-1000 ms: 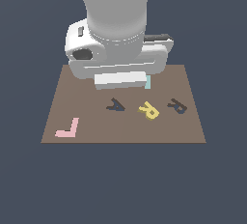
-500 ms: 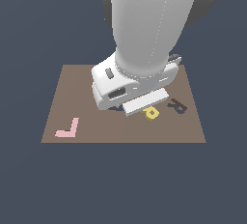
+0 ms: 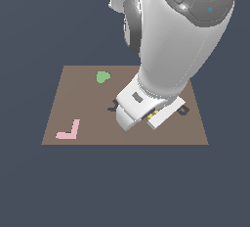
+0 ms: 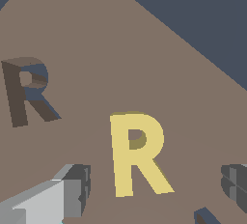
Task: Insert a designated object into the corresponding slot on a board.
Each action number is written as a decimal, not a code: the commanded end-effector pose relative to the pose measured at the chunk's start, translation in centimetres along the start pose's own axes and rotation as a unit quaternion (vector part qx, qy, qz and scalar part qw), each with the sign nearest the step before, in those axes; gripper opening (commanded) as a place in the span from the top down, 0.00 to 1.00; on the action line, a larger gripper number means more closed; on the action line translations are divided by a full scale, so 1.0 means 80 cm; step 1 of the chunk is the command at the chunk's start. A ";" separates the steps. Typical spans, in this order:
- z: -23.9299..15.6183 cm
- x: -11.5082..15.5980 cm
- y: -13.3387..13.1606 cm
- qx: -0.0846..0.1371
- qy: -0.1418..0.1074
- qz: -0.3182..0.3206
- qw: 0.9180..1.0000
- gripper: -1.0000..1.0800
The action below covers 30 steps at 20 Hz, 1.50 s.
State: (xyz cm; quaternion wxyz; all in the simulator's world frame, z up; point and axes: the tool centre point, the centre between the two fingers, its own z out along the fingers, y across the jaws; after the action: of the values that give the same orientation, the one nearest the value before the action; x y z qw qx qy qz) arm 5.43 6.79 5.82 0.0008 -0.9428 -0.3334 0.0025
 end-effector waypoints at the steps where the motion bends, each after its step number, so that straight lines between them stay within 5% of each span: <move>1: 0.005 0.007 -0.004 -0.001 0.001 -0.020 1.000 0.04; 18: 0.035 0.011 -0.009 -0.002 0.002 -0.037 0.999 0.04; 19: 0.035 0.011 -0.009 -0.002 0.002 -0.037 0.999 1.00; 30: 0.035 0.011 -0.009 -0.002 0.002 -0.037 0.999 1.00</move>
State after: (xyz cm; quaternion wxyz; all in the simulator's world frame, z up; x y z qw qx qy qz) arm 5.66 7.93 3.03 0.0001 -0.9296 -0.3685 0.0000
